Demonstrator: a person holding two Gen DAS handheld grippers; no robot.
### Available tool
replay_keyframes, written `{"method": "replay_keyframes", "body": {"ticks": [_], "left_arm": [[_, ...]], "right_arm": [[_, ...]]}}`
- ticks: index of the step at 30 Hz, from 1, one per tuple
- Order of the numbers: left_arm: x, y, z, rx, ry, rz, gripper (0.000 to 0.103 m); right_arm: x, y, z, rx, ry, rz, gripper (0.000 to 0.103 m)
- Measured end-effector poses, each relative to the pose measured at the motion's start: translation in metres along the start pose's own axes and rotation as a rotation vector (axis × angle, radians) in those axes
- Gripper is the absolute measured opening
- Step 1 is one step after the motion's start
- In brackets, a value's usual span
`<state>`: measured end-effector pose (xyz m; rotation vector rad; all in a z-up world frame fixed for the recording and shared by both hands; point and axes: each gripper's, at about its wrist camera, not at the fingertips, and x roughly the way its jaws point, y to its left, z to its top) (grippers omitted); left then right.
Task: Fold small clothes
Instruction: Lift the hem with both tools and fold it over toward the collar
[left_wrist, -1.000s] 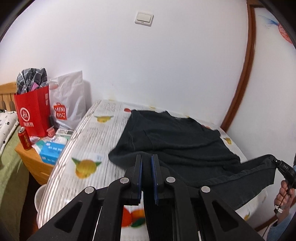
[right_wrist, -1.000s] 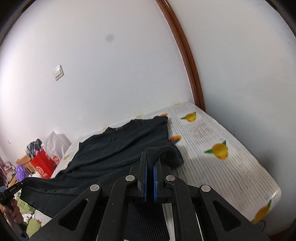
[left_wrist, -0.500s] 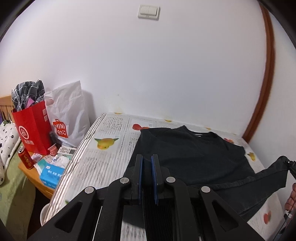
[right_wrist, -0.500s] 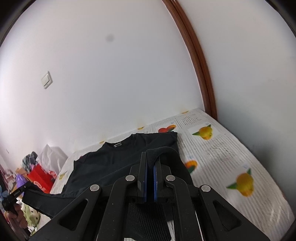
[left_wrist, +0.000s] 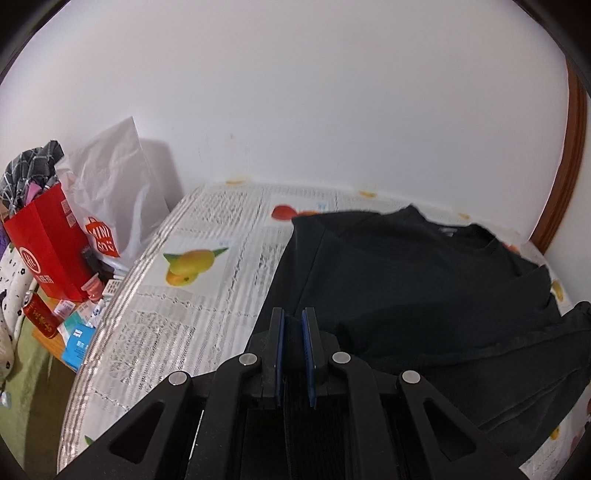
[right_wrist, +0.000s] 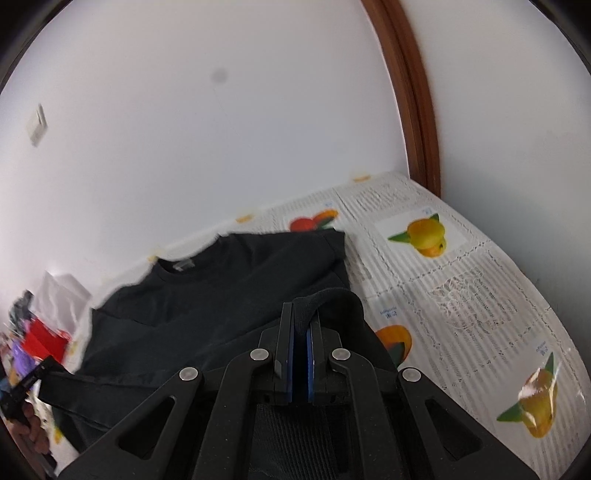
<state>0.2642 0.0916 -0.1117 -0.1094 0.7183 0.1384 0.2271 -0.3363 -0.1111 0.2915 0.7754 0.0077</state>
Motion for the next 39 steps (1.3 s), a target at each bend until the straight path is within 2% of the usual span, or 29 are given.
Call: {"method": "replay_keyframes", "body": {"ticks": [4,7,8,11,12,13,14,15,20,24,27,32,33,35,36,37,39], "left_arm": [[0.007,0.002,-0.003,0.008,0.03,-0.015,0.012],[0.004,0.005,-0.005,0.005,0.048,-0.044,0.014],[0.001,0.007,-0.006,0.0,0.057,-0.058,0.016],[-0.008,0.017,-0.012,-0.02,0.083,-0.119,0.025],[-0.013,0.022,-0.015,-0.031,0.087,-0.141,0.028],[-0.017,0.026,-0.019,-0.04,0.088,-0.154,0.037],[-0.022,0.032,-0.023,-0.048,0.09,-0.169,0.044],[-0.025,0.035,-0.027,-0.051,0.091,-0.178,0.046],[-0.038,0.056,-0.051,-0.041,0.107,-0.176,0.051],[-0.028,0.067,-0.064,-0.044,0.156,-0.179,0.051],[-0.016,0.071,-0.069,-0.052,0.188,-0.185,0.051],[-0.007,0.066,-0.07,-0.037,0.196,-0.181,0.049],[-0.007,0.066,-0.07,-0.034,0.196,-0.183,0.046],[-0.007,0.063,-0.071,-0.029,0.196,-0.19,0.031],[-0.008,0.062,-0.072,-0.026,0.193,-0.188,0.027],[-0.01,0.06,-0.072,-0.019,0.192,-0.19,0.019],[-0.015,0.058,-0.073,-0.013,0.184,-0.183,0.015]], "right_arm": [[0.008,-0.004,-0.003,-0.01,0.028,-0.006,0.007],[0.003,-0.005,-0.004,-0.019,0.052,-0.005,0.015],[-0.002,-0.005,-0.005,-0.026,0.059,-0.012,0.022],[-0.028,-0.006,-0.012,-0.072,0.038,-0.014,0.029],[-0.036,-0.006,-0.015,-0.087,0.032,-0.022,0.037],[-0.045,-0.009,-0.02,-0.101,0.03,-0.034,0.04],[-0.05,-0.012,-0.023,-0.105,0.031,-0.041,0.04],[-0.056,-0.018,-0.029,-0.107,0.039,-0.052,0.04],[-0.056,-0.048,-0.051,-0.04,0.113,-0.08,0.041],[-0.047,-0.068,-0.062,0.064,0.149,-0.016,0.041],[-0.038,-0.069,-0.064,0.103,0.167,0.028,0.041],[-0.02,-0.056,-0.063,0.06,0.176,-0.006,0.043],[-0.019,-0.054,-0.063,0.052,0.177,-0.013,0.042],[-0.018,-0.051,-0.063,0.035,0.181,-0.026,0.039],[-0.018,-0.051,-0.064,0.028,0.184,-0.02,0.031],[-0.02,-0.049,-0.065,0.015,0.184,-0.015,0.028],[-0.024,-0.047,-0.067,0.0,0.18,-0.016,0.018]]}}
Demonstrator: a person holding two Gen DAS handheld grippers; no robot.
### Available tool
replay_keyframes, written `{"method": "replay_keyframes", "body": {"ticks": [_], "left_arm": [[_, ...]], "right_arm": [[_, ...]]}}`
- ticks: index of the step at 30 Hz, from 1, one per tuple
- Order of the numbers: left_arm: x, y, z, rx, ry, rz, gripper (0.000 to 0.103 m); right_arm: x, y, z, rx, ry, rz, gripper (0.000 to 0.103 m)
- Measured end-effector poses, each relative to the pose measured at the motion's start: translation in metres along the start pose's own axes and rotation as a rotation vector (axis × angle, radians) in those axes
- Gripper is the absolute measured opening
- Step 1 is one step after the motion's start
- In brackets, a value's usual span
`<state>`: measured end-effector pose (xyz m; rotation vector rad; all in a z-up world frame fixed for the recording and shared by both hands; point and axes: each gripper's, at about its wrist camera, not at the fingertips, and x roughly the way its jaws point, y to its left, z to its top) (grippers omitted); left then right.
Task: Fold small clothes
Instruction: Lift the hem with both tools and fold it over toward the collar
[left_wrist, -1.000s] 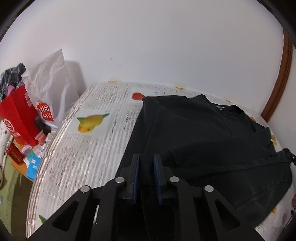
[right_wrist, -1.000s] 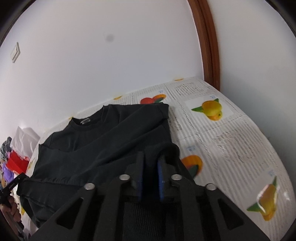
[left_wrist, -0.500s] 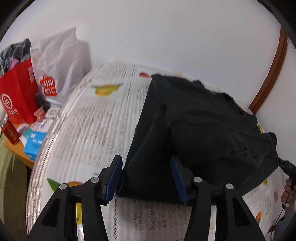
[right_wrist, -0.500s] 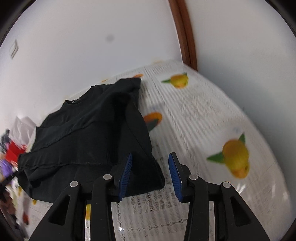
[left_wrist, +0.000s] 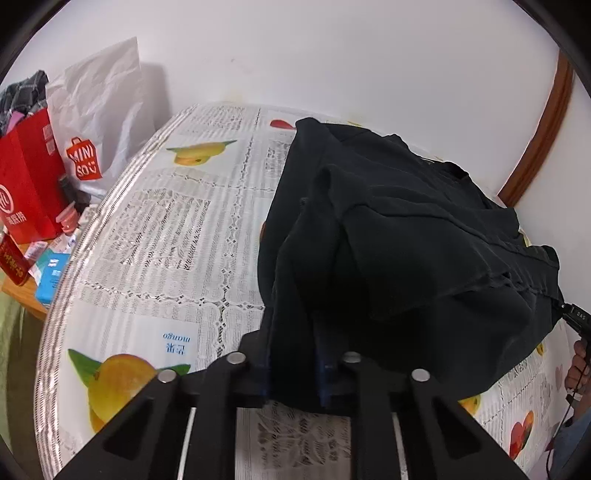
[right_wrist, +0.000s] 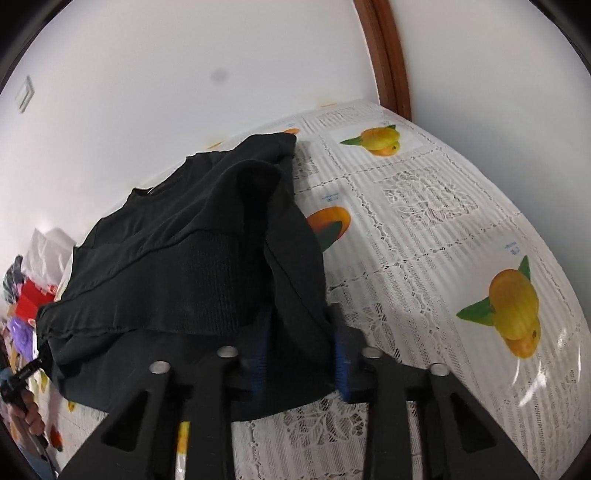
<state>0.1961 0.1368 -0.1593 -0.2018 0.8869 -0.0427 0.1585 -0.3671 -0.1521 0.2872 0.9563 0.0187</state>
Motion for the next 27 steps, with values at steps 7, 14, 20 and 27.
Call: {"method": "replay_keyframes", "body": {"ticks": [7,14,20,27], "left_arm": [[-0.028,-0.006,-0.026,0.037,0.022,-0.013,0.014],[-0.053,-0.013,-0.064,0.109,0.035,0.002,0.015],[-0.079,-0.028,-0.065,0.2,-0.019,0.08,0.018],[-0.107,-0.046,-0.053,0.187,-0.107,-0.008,0.018]], "right_arm": [[-0.024,-0.01,-0.018,0.028,0.02,0.037,0.013],[-0.053,-0.02,-0.048,0.017,0.027,0.027,0.014],[-0.1,-0.005,-0.056,0.02,-0.022,-0.053,0.026],[-0.111,0.071,-0.07,-0.198,-0.057,-0.003,0.029]]}}
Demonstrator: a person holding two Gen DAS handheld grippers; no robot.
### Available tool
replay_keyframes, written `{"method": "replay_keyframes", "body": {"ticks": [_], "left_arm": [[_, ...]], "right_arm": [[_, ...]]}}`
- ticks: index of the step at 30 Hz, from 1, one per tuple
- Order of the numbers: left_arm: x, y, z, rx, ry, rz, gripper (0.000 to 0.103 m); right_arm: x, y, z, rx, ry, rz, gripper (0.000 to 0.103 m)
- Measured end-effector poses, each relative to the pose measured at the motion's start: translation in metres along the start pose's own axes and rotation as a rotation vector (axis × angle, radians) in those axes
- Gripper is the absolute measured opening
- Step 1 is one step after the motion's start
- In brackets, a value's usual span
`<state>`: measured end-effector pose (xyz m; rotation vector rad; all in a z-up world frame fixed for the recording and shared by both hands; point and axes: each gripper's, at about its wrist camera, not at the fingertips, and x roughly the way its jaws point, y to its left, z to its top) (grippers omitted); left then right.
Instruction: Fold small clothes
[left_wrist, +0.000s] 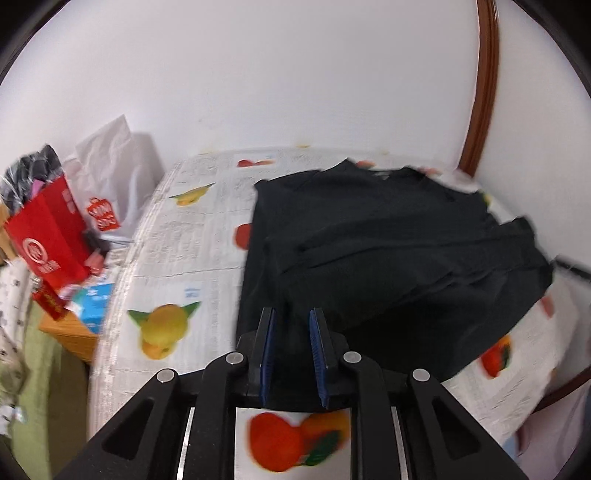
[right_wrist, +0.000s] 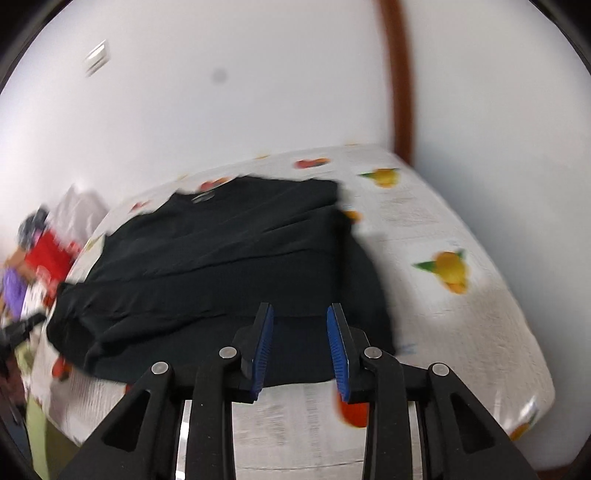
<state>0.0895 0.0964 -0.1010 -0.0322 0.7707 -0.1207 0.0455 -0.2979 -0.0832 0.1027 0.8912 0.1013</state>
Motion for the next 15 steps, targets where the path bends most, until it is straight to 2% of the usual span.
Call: {"method": "replay_keyframes", "body": {"ticks": [1,3,7,13,15], "left_arm": [[0.002,-0.003,0.0,-0.007,0.01,-0.045,0.018],[0.009,-0.011,-0.004,-0.004,0.033,-0.108,0.018],[0.029,-0.027,-0.011,-0.002,0.107,-0.187,0.018],[0.066,-0.039,-0.015,-0.016,0.178,-0.172,0.018],[0.071,-0.043,-0.012,-0.025,0.178,-0.175,0.018]], "right_arm": [[0.01,0.007,0.0,-0.008,0.017,0.014,0.027],[0.029,0.017,-0.004,-0.022,0.042,0.025,0.011],[0.059,0.022,-0.014,0.003,0.112,0.035,0.01],[0.077,0.026,-0.008,-0.037,0.141,-0.012,0.01],[0.08,0.025,-0.006,-0.034,0.144,-0.01,0.01]]}}
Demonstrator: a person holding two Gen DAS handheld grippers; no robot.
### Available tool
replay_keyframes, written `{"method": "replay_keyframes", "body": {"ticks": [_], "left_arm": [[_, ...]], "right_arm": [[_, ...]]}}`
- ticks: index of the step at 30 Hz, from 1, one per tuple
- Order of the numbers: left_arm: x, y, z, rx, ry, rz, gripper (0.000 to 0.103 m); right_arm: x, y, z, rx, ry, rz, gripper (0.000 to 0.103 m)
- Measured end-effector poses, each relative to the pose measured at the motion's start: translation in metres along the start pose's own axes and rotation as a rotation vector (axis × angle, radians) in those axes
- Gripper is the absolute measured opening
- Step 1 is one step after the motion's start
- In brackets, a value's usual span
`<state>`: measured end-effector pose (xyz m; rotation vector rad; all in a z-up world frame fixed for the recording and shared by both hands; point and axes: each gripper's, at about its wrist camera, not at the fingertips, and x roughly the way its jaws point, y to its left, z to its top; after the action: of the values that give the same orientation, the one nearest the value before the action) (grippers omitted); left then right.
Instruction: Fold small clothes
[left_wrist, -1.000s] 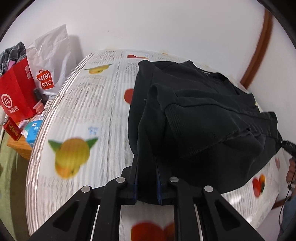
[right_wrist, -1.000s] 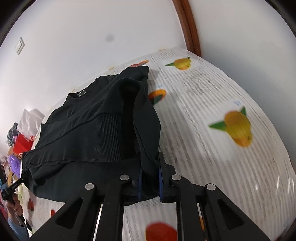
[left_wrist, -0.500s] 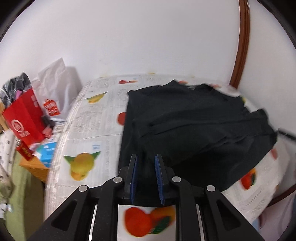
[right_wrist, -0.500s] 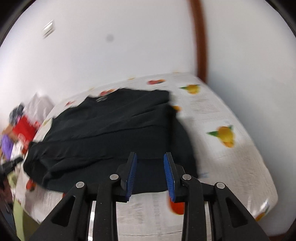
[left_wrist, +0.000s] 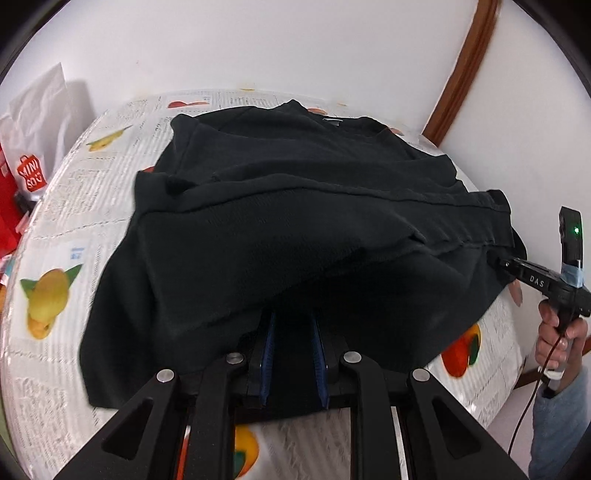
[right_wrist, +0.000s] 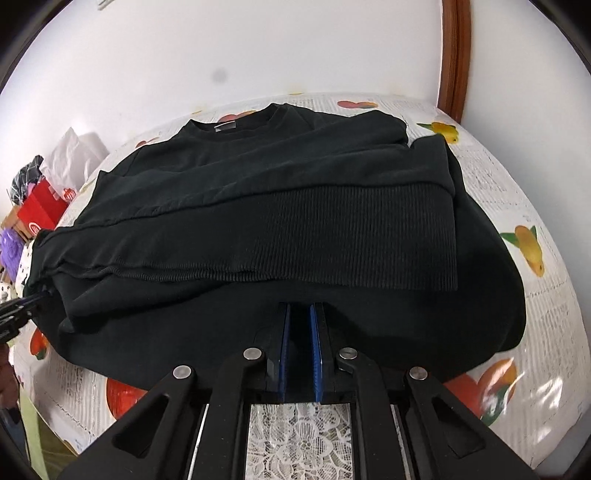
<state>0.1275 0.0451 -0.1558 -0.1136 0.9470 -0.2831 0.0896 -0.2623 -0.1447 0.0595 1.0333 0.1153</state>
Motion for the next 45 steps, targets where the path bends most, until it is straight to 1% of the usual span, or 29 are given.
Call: {"method": "replay_keyframes", "body": {"ticks": [3,5,8,10,13,17,21,23,25,27,28,30,31,33,34,35,36,38,41,43,45], "left_arm": [[0.0,-0.005,0.013,0.004,-0.014,-0.003,0.018],[-0.003,-0.01,0.019,0.014,-0.038,0.001,0.018],[-0.007,-0.013,0.031,0.05,-0.08,0.052,0.018],[-0.006,-0.011,0.041,0.052,-0.099,0.064,0.018],[0.0,-0.003,0.059,0.032,-0.113,0.062,0.018],[0.017,0.006,0.081,0.015,-0.113,0.078,0.018],[0.038,0.022,0.102,-0.033,-0.093,0.097,0.018],[0.043,0.029,0.11,-0.066,-0.083,0.089,0.018],[0.041,0.033,0.114,-0.077,-0.092,0.079,0.018],[0.036,0.035,0.117,-0.054,-0.109,0.103,0.018],[0.035,0.036,0.117,-0.045,-0.113,0.115,0.02],[0.032,0.041,0.115,-0.027,-0.116,0.144,0.022],[0.031,0.045,0.114,-0.023,-0.114,0.156,0.024],[0.029,0.054,0.114,-0.023,-0.111,0.167,0.033],[0.03,0.059,0.113,-0.022,-0.109,0.167,0.041],[0.031,0.062,0.114,-0.02,-0.106,0.167,0.045],[0.032,0.066,0.114,-0.018,-0.1,0.174,0.045],[0.037,0.071,0.115,-0.013,-0.084,0.18,0.045],[0.043,0.073,0.115,-0.011,-0.056,0.127,0.045],[0.048,0.073,0.114,0.01,-0.014,0.091,0.043],[0.048,0.074,0.113,0.01,-0.006,0.091,0.042]], "right_arm": [[0.004,0.0,0.009,0.003,-0.006,-0.001,0.01],[0.006,0.0,0.019,0.012,-0.014,0.007,0.01],[0.009,-0.001,0.034,0.019,-0.034,0.011,0.01],[0.01,-0.002,0.044,0.022,-0.056,0.014,0.01],[0.011,-0.003,0.062,0.028,-0.095,0.03,0.01],[0.021,-0.005,0.089,0.034,-0.138,0.077,0.01],[0.044,-0.012,0.113,0.066,-0.13,0.104,0.01],[0.052,-0.013,0.126,0.08,-0.127,0.104,0.01],[0.051,-0.011,0.136,0.072,-0.137,0.104,0.011],[0.043,-0.005,0.142,0.042,-0.177,0.088,0.014],[0.035,-0.002,0.146,0.014,-0.211,0.069,0.016],[0.024,-0.001,0.148,-0.008,-0.251,0.061,0.025],[0.017,-0.004,0.15,-0.015,-0.271,0.054,0.028],[0.011,-0.012,0.149,-0.018,-0.285,0.039,0.035],[0.01,-0.017,0.15,-0.021,-0.286,0.029,0.037],[0.01,-0.021,0.15,-0.027,-0.284,0.02,0.042],[0.012,-0.026,0.149,-0.031,-0.277,0.009,0.046],[0.025,-0.04,0.149,-0.031,-0.229,-0.017,0.046],[0.047,-0.058,0.149,-0.005,-0.149,-0.032,0.046],[0.059,-0.064,0.147,-0.011,-0.123,-0.037,0.046],[0.068,-0.067,0.147,-0.025,-0.117,-0.021,0.046]]}}
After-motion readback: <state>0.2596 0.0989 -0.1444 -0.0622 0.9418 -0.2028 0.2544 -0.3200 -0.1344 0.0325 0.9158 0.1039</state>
